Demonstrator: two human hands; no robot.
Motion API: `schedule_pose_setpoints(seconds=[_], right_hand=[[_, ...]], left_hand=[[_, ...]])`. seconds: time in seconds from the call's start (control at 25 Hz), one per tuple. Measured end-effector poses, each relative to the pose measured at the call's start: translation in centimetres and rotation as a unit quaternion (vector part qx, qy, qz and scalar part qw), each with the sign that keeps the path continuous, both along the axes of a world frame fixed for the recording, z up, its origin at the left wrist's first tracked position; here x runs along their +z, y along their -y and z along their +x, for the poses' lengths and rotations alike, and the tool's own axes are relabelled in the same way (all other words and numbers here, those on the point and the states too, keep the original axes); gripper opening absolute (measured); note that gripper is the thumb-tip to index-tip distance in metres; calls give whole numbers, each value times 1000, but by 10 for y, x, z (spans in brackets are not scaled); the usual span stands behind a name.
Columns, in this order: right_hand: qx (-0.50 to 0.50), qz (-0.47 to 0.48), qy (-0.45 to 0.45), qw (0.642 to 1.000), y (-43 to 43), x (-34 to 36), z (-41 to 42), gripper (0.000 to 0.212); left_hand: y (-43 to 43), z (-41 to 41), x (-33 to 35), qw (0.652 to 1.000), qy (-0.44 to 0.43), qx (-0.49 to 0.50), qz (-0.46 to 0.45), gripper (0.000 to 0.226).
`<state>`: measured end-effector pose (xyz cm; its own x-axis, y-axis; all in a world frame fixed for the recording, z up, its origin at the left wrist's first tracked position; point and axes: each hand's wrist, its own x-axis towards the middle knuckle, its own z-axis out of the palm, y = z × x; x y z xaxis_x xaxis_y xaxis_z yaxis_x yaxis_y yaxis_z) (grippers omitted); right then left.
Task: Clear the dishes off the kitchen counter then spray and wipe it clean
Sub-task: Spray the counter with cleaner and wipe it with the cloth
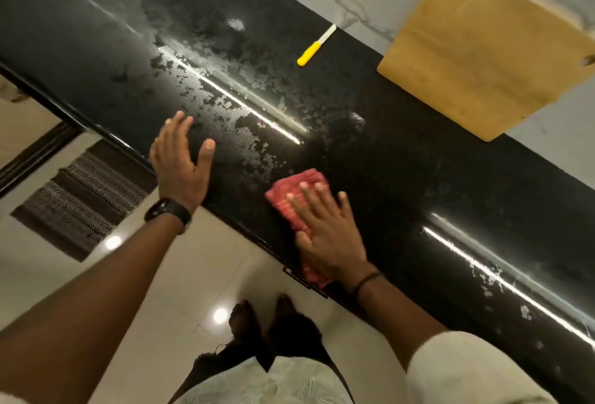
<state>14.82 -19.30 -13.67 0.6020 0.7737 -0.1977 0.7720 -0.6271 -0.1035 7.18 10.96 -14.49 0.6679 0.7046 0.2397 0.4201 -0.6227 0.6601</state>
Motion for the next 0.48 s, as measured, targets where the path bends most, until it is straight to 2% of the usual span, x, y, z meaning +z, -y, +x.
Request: schedule_pose_setpoints(seconds=[0.12,0.24,0.36,0.48], right_hand=[[-129,-10,-5,992,23,5,78,74],[-207,5,2,978,-3,2,158,74],[-244,20,14,969,-61,0,213,75],[-223,23,15,974,-136,1,219,73]], left_hand=[[-58,9,-5,997,-59,38,19,69],[-69,13,-16,994,-75,62,45,66],[-68,13,-20,995,-64,73,34,62],[-72,16,-20,994,-83,64,33,63]])
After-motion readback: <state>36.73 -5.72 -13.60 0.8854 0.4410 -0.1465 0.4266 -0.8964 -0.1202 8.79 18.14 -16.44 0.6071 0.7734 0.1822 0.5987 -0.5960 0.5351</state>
